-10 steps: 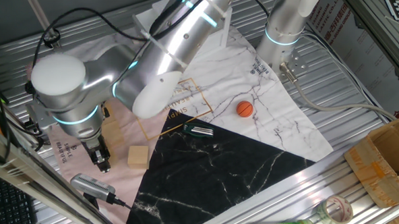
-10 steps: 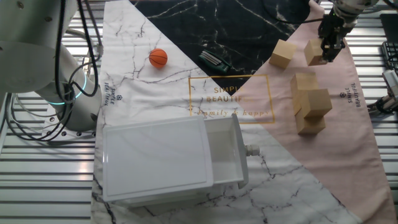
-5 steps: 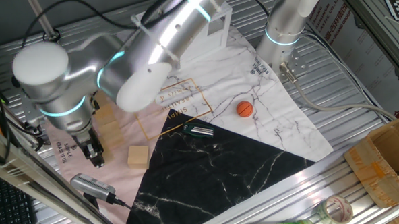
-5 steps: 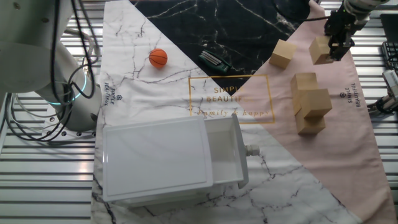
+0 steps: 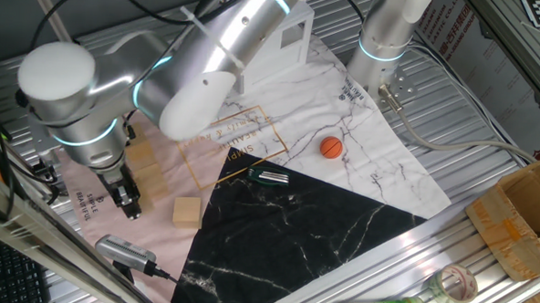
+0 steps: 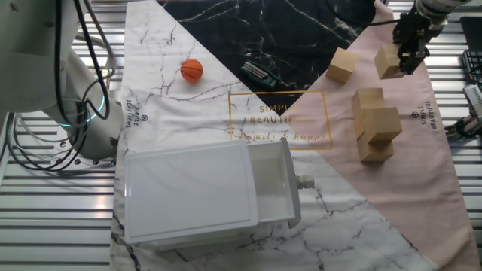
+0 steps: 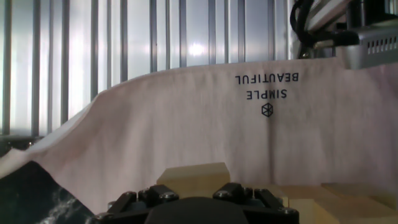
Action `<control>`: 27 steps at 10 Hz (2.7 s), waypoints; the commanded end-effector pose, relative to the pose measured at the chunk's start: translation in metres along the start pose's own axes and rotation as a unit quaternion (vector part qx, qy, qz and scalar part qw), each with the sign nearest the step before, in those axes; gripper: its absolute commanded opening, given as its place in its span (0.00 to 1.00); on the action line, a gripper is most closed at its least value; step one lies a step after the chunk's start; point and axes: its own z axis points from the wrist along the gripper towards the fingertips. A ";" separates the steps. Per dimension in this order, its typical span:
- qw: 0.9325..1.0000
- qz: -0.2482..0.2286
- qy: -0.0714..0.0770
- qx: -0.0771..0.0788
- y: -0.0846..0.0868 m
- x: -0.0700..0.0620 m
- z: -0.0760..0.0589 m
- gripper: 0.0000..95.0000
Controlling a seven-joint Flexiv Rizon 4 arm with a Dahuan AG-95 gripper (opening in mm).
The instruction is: Stack the blocks into a pyramid shape
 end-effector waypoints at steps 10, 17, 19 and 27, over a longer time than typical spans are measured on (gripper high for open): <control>0.998 -0.060 0.004 0.010 -0.001 0.004 -0.001 0.00; 0.999 -0.051 0.012 0.003 0.008 0.009 -0.009 0.00; 0.999 -0.051 0.012 0.000 0.011 0.010 -0.011 0.00; 0.978 -0.206 0.021 -0.014 0.040 0.032 -0.014 0.00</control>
